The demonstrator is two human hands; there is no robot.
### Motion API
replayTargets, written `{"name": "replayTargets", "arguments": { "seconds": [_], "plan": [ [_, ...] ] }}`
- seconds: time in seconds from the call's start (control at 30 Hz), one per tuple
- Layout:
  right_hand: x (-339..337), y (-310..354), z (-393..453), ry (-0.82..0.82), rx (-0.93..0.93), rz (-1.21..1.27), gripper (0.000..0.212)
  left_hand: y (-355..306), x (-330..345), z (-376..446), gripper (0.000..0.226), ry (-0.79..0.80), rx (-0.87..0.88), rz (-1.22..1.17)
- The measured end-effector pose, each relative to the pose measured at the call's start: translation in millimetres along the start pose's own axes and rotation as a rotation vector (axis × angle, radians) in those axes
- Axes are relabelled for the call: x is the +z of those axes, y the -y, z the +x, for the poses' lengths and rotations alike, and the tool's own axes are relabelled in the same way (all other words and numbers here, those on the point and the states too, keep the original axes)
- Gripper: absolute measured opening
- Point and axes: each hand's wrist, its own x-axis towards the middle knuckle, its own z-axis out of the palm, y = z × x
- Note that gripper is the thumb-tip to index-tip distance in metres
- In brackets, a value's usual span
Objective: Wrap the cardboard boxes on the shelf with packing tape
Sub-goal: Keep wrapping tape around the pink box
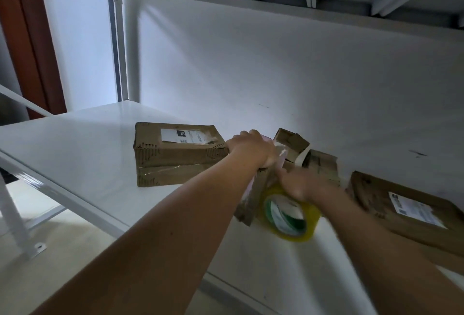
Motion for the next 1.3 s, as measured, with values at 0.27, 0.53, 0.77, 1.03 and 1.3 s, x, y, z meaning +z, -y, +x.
{"name": "replayTargets", "arguments": {
  "seconds": [0.27, 0.53, 0.77, 1.03, 1.3],
  "plan": [
    [29, -3, 8, -0.034, 0.061, 0.093, 0.066, 7, -4, -1, 0.105, 0.051, 0.035, -0.116],
    [30, -6, 9, -0.044, 0.02, 0.071, 0.056, 10, -10, -2, 0.126, 0.216, 0.099, -0.048],
    [22, -28, -17, -0.004, 0.118, 0.654, 0.035, 23, -25, 1, 0.095, 0.321, 0.07, -0.316],
    [-38, -14, -39, -0.146, -0.12, 1.044, 0.069, 106, 8, -13, 0.025, 0.678, -0.161, -1.155],
    [-9, 9, -28, -0.018, -0.153, 0.957, 0.053, 114, 31, -39, 0.032, 0.541, -0.173, -0.937]
  ]
}}
